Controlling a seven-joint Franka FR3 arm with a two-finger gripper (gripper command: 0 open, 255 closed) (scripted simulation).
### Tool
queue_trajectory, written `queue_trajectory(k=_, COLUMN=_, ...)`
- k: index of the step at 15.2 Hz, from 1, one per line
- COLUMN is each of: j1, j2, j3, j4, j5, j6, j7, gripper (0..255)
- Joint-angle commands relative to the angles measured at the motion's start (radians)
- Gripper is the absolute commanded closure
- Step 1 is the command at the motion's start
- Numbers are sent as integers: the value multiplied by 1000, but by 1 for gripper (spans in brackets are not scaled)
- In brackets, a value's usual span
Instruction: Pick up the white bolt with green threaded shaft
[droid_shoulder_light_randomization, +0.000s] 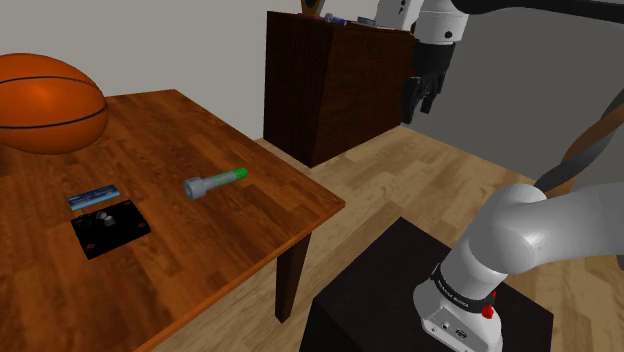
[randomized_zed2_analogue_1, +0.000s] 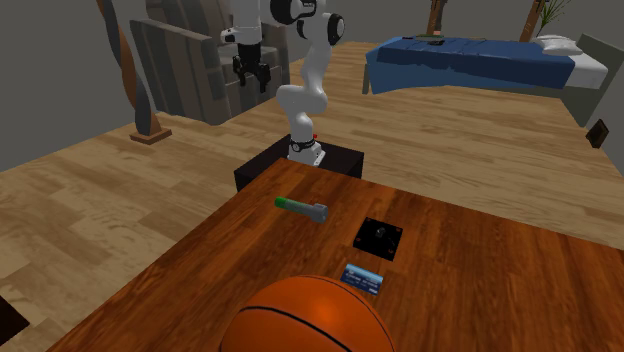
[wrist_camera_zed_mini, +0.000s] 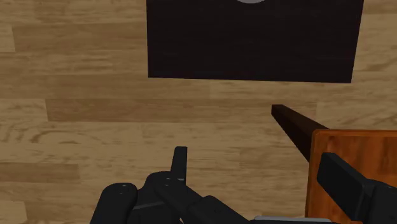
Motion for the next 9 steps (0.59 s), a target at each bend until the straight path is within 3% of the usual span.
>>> queue_trajectory(k=1, j1=0, j2=0, j3=0, j4=0, j5=0, j6=0, j7=0, gripper=0)
queue_trajectory(k=9, j1=-31, j2=15, j3=209, j4=-70, j5=197, j6=71, j7=418, gripper=0)
